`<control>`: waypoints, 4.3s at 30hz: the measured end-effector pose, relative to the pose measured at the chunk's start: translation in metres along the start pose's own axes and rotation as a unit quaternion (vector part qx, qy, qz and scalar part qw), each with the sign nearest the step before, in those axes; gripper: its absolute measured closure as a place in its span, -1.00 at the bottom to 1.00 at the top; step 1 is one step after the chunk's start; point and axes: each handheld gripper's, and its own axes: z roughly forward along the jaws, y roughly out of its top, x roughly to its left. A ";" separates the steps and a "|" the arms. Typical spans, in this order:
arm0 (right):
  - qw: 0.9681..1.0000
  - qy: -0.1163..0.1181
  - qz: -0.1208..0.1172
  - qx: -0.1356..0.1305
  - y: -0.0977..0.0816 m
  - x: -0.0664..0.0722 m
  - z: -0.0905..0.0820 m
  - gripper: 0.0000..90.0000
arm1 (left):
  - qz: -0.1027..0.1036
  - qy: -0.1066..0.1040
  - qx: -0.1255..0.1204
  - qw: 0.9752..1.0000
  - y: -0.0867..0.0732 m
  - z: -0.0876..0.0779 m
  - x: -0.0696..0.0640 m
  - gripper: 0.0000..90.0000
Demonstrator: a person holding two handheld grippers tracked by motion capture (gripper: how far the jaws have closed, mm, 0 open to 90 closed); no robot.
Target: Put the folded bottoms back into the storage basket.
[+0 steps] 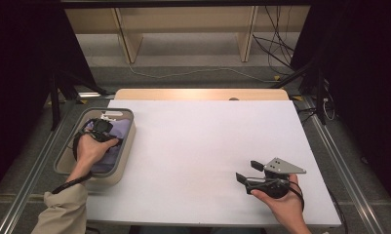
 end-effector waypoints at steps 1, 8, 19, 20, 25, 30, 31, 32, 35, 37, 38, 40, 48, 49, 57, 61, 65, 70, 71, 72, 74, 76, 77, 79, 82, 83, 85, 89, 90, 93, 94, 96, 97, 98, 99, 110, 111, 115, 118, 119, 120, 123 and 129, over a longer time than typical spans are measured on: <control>1.000 0.000 0.001 0.000 0.000 0.000 0.000 -0.41 | 0.001 0.002 -0.001 1.000 0.000 -0.001 0.000 0.37; 1.000 0.000 0.000 -0.001 0.000 0.000 0.000 -0.41 | 0.000 0.015 -0.014 1.000 0.000 -0.006 0.001 0.28; 1.000 0.000 0.000 0.000 0.000 0.000 -0.001 -0.41 | -0.019 0.028 -0.042 0.999 0.002 -0.018 0.007 0.04; 1.000 0.000 0.000 0.000 0.000 0.000 -0.001 -0.41 | -0.022 0.028 -0.046 0.998 0.002 -0.020 0.008 0.01; 1.000 0.000 0.000 0.000 0.000 0.000 -0.001 -0.41 | -0.036 0.033 -0.066 0.997 0.004 -0.027 0.010 -0.19; 1.000 0.000 0.000 -0.001 0.000 0.000 -0.001 -0.41 | -0.044 0.039 -0.075 0.995 0.004 -0.032 0.011 -0.31; 1.000 0.000 0.000 -0.001 0.000 0.000 -0.001 -0.41 | -0.044 0.038 -0.076 0.995 0.005 -0.033 0.012 -0.32; 1.000 0.000 0.001 0.000 0.000 0.000 -0.001 -0.41 | -0.047 0.039 -0.080 0.995 0.005 -0.034 0.012 -0.34; 1.000 0.000 0.001 0.000 0.000 0.000 -0.001 -0.41 | -0.051 0.037 -0.087 0.994 0.005 -0.037 0.012 -0.38; 1.000 0.000 0.001 -0.001 0.000 0.000 -0.001 -0.41 | -0.050 0.036 -0.091 0.994 0.005 -0.039 0.011 -0.42; 1.000 0.000 0.000 -0.001 0.000 0.000 -0.001 -0.41 | -0.048 0.036 -0.092 0.994 0.005 -0.039 0.011 -0.45; 1.000 0.000 0.001 0.000 0.000 0.000 -0.001 -0.41 | -0.048 0.035 -0.094 0.994 0.006 -0.041 0.011 -0.49; 1.000 0.000 0.001 -0.002 0.000 0.000 -0.001 -0.41 | -0.052 0.025 -0.110 0.992 0.005 -0.049 0.008 -0.58; 1.000 0.000 0.001 -0.002 0.000 0.000 -0.001 -0.41 | -0.053 0.024 -0.113 0.992 0.005 -0.049 0.007 -0.60; 1.000 -0.001 0.003 -0.004 0.001 -0.001 -0.002 -0.41 | -0.052 0.007 -0.128 0.990 0.002 -0.059 0.001 -0.62; 1.000 -0.001 0.001 -0.004 0.001 -0.001 -0.002 -0.41 | -0.050 -0.001 -0.138 0.989 0.001 -0.063 -0.003 -0.62; 1.000 -0.002 0.001 -0.005 0.001 -0.002 -0.003 -0.41 | -0.044 -0.013 -0.146 0.988 -0.001 -0.066 -0.009 -0.62; 1.000 -0.002 0.003 -0.006 0.001 -0.002 -0.004 -0.41 | -0.038 -0.025 -0.155 0.987 -0.002 -0.069 -0.016 -0.62; 1.000 -0.002 0.003 -0.006 0.001 -0.002 -0.004 -0.41 | -0.037 -0.026 -0.156 0.987 -0.002 -0.070 -0.017 -0.62; 1.000 -0.001 0.003 -0.006 0.001 -0.002 -0.004 -0.41 | -0.035 -0.028 -0.157 0.986 -0.002 -0.070 -0.018 -0.62; 1.000 -0.001 0.003 -0.006 0.001 -0.002 -0.004 -0.41 | -0.033 -0.030 -0.161 0.986 -0.003 -0.072 -0.021 -0.62; 1.000 -0.001 0.002 -0.006 0.001 -0.002 -0.004 -0.41 | -0.030 -0.034 -0.167 0.985 -0.003 -0.072 -0.023 -0.61; 1.000 -0.001 0.003 -0.005 0.001 -0.002 -0.004 -0.41 | -0.030 -0.037 -0.169 0.984 -0.003 -0.073 -0.024 -0.61; 1.000 -0.001 0.002 -0.006 0.002 -0.002 -0.005 -0.41 | -0.026 -0.042 -0.171 0.984 -0.004 -0.073 -0.027 -0.61; 1.000 -0.001 0.002 -0.006 0.001 -0.002 -0.005 -0.41 | -0.018 -0.047 -0.178 0.983 -0.004 -0.074 -0.033 -0.61; 1.000 -0.001 0.002 -0.006 0.001 -0.002 -0.005 -0.41 | -0.016 -0.049 -0.177 0.983 -0.004 -0.074 -0.034 -0.61; 1.000 -0.001 0.002 -0.007 0.002 -0.002 -0.005 -0.41 | -0.013 -0.053 -0.182 0.982 -0.005 -0.075 -0.038 -0.61; 1.000 -0.001 0.002 -0.009 0.002 -0.003 -0.005 -0.41 | -0.006 -0.057 -0.189 0.980 -0.007 -0.076 -0.043 -0.60; 1.000 -0.001 0.002 -0.009 0.002 -0.002 -0.005 -0.41 | -0.006 -0.058 -0.190 0.980 -0.007 -0.076 -0.045 -0.60; 1.000 -0.001 0.003 -0.009 0.002 -0.002 -0.005 -0.41 | -0.004 -0.062 -0.195 0.979 -0.008 -0.077 -0.047 -0.60; 1.000 -0.001 0.003 -0.009 0.002 -0.002 -0.005 -0.41 | -0.001 -0.062 -0.195 0.979 -0.009 -0.077 -0.048 -0.60; 1.000 0.000 0.002 -0.009 0.002 -0.003 -0.005 -0.41 | 0.002 -0.065 -0.196 0.978 -0.010 -0.077 -0.050 -0.60; 1.000 0.000 0.002 -0.009 0.002 -0.003 -0.005 -0.41 | 0.004 -0.068 -0.197 0.978 -0.010 -0.077 -0.052 -0.60; 1.000 0.000 0.003 -0.009 0.002 -0.002 -0.005 -0.41 | 0.006 -0.069 -0.198 0.978 -0.011 -0.077 -0.053 -0.60; 1.000 0.000 0.002 -0.009 0.002 -0.002 -0.005 -0.41 | 0.007 -0.070 -0.200 0.977 -0.011 -0.077 -0.054 -0.60; 1.000 0.001 0.001 -0.009 0.002 -0.003 -0.006 -0.41 | 0.023 -0.087 -0.207 0.974 -0.018 -0.079 -0.064 -0.62; 1.000 0.001 0.001 -0.009 0.002 -0.002 -0.006 -0.41 | 0.024 -0.089 -0.210 0.973 -0.018 -0.079 -0.065 -0.62; 1.000 0.002 0.000 -0.009 0.002 -0.002 -0.006 -0.41 | 0.030 -0.093 -0.212 0.972 -0.019 -0.080 -0.070 -0.63; 1.000 0.003 0.000 -0.008 0.002 -0.002 -0.006 -0.41 | 0.031 -0.099 -0.214 0.971 -0.020 -0.080 -0.073 -0.63; 1.000 0.003 0.001 -0.009 0.002 -0.003 -0.006 -0.41 | 0.031 -0.100 -0.214 0.971 -0.020 -0.080 -0.074 -0.64; 1.000 0.003 0.001 -0.009 0.002 -0.003 -0.006 -0.41 | 0.032 -0.101 -0.213 0.971 -0.021 -0.080 -0.075 -0.64; 1.000 0.004 0.001 -0.009 0.002 -0.003 -0.006 -0.41 | 0.038 -0.104 -0.213 0.971 -0.022 -0.080 -0.077 -0.65; 1.000 0.004 0.002 -0.009 0.002 -0.003 -0.006 -0.41 | 0.044 -0.115 -0.219 0.968 -0.026 -0.080 -0.084 -0.66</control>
